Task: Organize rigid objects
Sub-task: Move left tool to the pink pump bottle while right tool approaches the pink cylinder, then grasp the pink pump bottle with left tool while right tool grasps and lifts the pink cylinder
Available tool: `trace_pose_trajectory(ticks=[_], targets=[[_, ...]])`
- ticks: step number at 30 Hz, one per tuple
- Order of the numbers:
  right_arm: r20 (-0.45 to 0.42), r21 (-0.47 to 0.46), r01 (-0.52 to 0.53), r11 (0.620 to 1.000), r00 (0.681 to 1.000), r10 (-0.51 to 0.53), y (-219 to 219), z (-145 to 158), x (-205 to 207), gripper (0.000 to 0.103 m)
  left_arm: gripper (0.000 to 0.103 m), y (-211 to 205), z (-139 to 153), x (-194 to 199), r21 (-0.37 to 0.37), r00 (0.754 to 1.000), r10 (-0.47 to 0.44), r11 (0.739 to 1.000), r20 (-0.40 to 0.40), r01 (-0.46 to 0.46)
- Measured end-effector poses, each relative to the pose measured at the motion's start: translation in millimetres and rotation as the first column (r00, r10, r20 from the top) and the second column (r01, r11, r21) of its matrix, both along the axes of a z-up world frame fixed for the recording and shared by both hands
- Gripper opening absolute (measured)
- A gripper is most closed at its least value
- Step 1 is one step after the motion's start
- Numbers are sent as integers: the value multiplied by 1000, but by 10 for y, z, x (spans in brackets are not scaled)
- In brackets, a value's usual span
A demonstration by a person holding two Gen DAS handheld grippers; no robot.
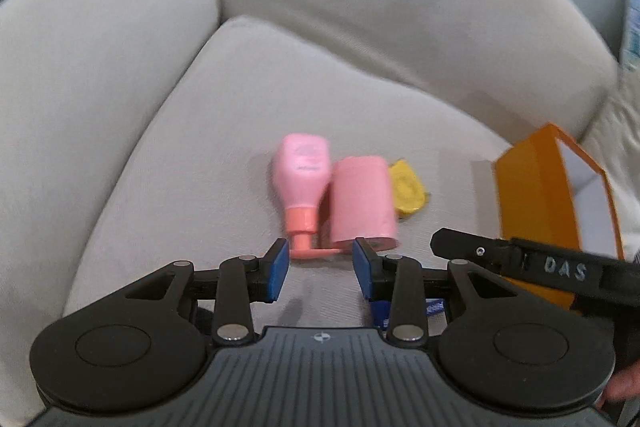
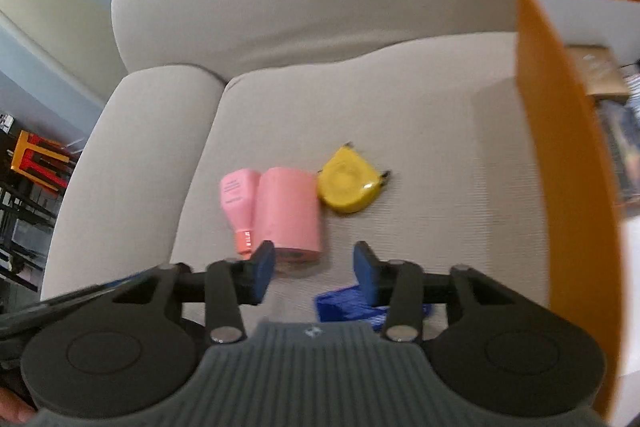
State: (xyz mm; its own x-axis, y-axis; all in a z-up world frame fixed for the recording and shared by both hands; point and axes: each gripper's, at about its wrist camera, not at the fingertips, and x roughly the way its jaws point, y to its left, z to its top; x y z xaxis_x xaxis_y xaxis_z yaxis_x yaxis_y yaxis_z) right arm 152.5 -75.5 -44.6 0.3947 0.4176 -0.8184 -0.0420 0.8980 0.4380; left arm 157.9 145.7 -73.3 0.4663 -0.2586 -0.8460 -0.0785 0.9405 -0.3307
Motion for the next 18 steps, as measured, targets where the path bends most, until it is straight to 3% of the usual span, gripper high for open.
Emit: trace_pose_trajectory(ticks=[6,15,18], targets=[[-48,-7,-34,999,998,33,266,-232,188,54,42,167,-261,231,-75,995,73,994,-74,-79],[-96,-20,-31,999,995,29,381,-409,636,54,43,138,-542,495,-54,988,14,998,-157,-22],[-130,18,-37,999,991,39,434,-490,746,54,47,113,-605,570,-57,985,-4,998,-174,-6]])
